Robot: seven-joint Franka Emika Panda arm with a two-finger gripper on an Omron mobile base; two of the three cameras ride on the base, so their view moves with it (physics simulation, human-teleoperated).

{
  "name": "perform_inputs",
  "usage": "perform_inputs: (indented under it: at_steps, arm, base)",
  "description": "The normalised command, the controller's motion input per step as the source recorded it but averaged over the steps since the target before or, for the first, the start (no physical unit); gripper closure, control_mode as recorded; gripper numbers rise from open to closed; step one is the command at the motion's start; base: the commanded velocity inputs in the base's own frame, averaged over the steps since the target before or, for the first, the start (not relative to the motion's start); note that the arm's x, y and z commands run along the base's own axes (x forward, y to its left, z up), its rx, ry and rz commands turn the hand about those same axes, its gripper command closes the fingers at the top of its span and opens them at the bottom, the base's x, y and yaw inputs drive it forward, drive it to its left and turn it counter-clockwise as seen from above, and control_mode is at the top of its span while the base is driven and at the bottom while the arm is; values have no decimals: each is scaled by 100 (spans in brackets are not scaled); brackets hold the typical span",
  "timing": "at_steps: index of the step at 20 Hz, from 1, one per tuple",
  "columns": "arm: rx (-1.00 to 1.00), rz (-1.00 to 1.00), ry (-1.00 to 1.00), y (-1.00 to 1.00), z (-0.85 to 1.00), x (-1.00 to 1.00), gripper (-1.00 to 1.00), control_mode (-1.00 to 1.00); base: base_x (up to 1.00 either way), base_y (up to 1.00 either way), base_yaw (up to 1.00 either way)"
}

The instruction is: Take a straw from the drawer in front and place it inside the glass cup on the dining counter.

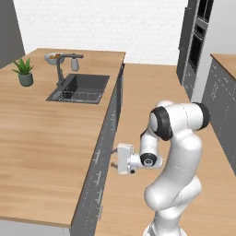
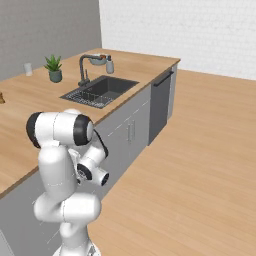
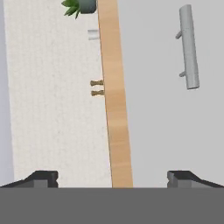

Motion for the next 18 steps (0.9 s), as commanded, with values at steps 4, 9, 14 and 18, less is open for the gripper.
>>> perform_inputs:
  at_steps: [4,9,14,18]
  arm:
    - [-8,-2,0,32,-34,41,-100,-100]
    - [-10,-5,0,14,-31,53,-100,-100]
    - [-9,-6,0,15,-27,50,-100,-100]
    - [-9,-6,0,23,-36,50,-100,-100]
  base:
    - [0,0,0]
    - [0,0,0]
    - [0,0,0]
    - [0,0,0]
